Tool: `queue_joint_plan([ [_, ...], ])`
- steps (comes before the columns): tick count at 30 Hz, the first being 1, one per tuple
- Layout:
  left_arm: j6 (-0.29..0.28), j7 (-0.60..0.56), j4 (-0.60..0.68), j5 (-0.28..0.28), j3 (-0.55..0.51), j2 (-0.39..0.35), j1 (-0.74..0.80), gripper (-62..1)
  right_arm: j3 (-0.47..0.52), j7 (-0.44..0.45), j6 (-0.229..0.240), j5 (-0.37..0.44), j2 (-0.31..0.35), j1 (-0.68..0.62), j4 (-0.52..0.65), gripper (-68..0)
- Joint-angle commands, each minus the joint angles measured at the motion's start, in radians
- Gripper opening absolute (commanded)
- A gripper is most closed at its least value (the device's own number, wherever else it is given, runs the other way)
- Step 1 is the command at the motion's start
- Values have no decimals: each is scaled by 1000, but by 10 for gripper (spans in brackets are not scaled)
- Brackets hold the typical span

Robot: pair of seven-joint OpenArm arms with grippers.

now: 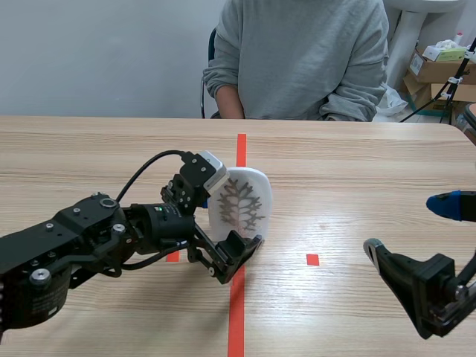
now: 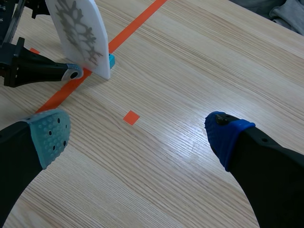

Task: Do the leaf sorting experiment

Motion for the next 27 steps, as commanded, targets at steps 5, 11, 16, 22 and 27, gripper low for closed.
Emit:
queue_joint_plan([
  [5, -6, -14, 32, -13, -11, 10, -4, 14, 7, 12, 0, 8, 2, 9, 10, -97],
  [11, -6, -14, 32, -13, -11, 10, -4, 14, 7, 12, 0, 8, 2, 9, 10, -97],
  [16, -6, -15, 32, -14, -11, 10, -4, -127, 7, 12, 0, 8, 2, 9, 10, -97],
  [22, -6, -18, 32, -14, -11, 10, -4, -299, 7, 12, 0, 8, 2, 9, 10, -97],
  [27, -6, -18, 32, -14, -11, 10, -4, -396, 7, 12, 0, 8, 2, 9, 10, -97],
])
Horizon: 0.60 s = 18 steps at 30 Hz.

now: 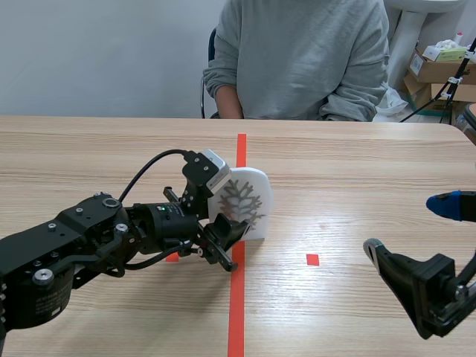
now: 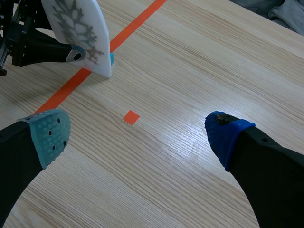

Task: Do the leaf sorting experiment

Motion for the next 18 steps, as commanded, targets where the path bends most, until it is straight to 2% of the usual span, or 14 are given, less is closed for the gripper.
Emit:
queue_joint_plan([
  [1, -6, -18, 28, -13, -10, 3, -6, -410, 7, 12, 0, 8, 2, 9, 10, -97],
  [9, -6, -20, 28, -13, -10, 3, -6, -523, 7, 12, 0, 8, 2, 9, 10, -97],
  [18, -6, -22, 29, -13, -10, 2, -5, -524, 7, 12, 0, 8, 2, 9, 10, -97],
])
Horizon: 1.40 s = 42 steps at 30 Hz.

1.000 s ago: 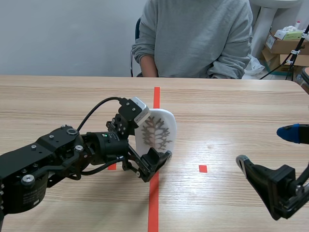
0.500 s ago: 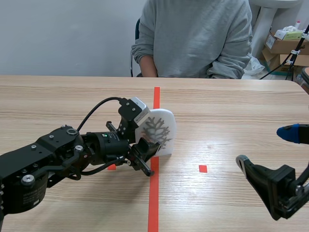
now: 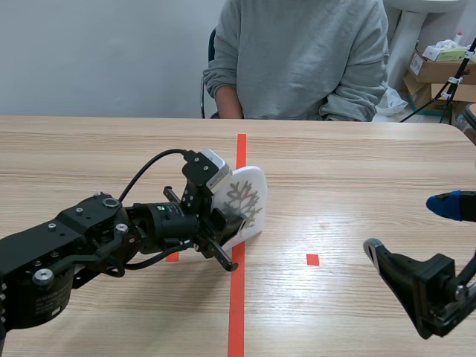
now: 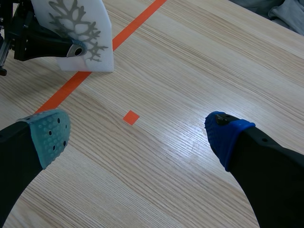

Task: Do the leaf sorting experiment

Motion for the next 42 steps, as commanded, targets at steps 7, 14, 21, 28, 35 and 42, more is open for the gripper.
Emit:
queue_joint_plan([
  [7, -7, -32, 38, -49, -84, -12, 5, -536, 7, 12, 0, 8, 2, 9, 10, -97],
  [14, 16, -45, 39, -62, -288, -18, 31, -569, 7, 12, 0, 8, 2, 9, 10, -97],
  [21, 167, -96, 24, -5, -460, -45, -8, -569, 7, 12, 0, 8, 2, 9, 10, -97],
  [28, 257, -134, -159, 18, -461, -101, -145, -569, 6, 12, 0, 8, 2, 9, 10, -97],
  [35, 309, -133, -338, 45, -491, -117, -257, -569, 6, 12, 0, 8, 2, 9, 10, -97],
  [42, 309, -118, -456, 67, -494, -109, -297, -569, 6, 13, 0, 8, 2, 9, 10, -97],
])
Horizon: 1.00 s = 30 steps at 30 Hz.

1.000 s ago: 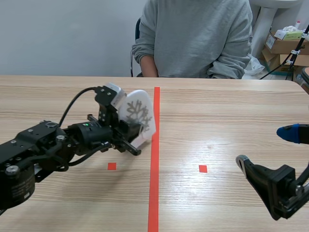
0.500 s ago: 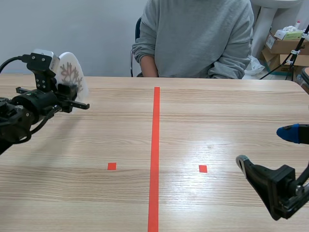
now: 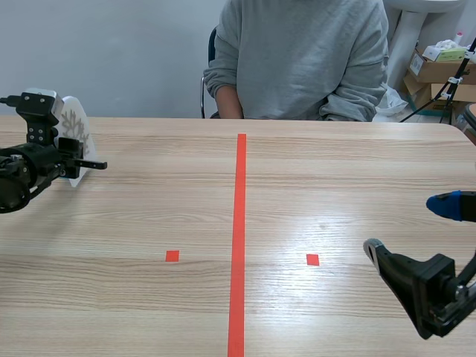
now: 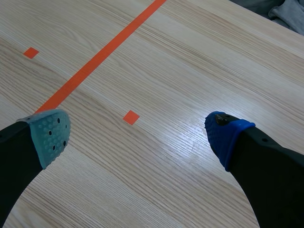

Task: Do the leaf sorting experiment

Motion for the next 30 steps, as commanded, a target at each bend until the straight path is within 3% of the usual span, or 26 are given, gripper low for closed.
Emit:
queue_joint_plan([
  [1, -2, -8, 29, 12, -5, 4, -12, -569, 6, 13, 0, 8, 2, 9, 10, -97],
  [10, -1, -3, -2, 16, -5, 16, -11, -569, 6, 14, 4, 8, 2, 20, 10, -97],
  [15, -2, 6, -2, 89, -5, 19, -8, -566, 6, 12, 4, 8, 2, 29, 10, -97],
  [21, -2, 13, -2, 108, -5, 19, -5, -564, 6, 12, 4, 8, 2, 28, 10, -97],
  [25, -2, 12, -2, 108, -5, 19, -5, -432, 6, 12, 4, 8, 2, 28, 10, -97],
  [30, 22, 4, -2, 107, -5, 19, -6, -164, 6, 12, 4, 8, 2, 28, 10, -97],
])
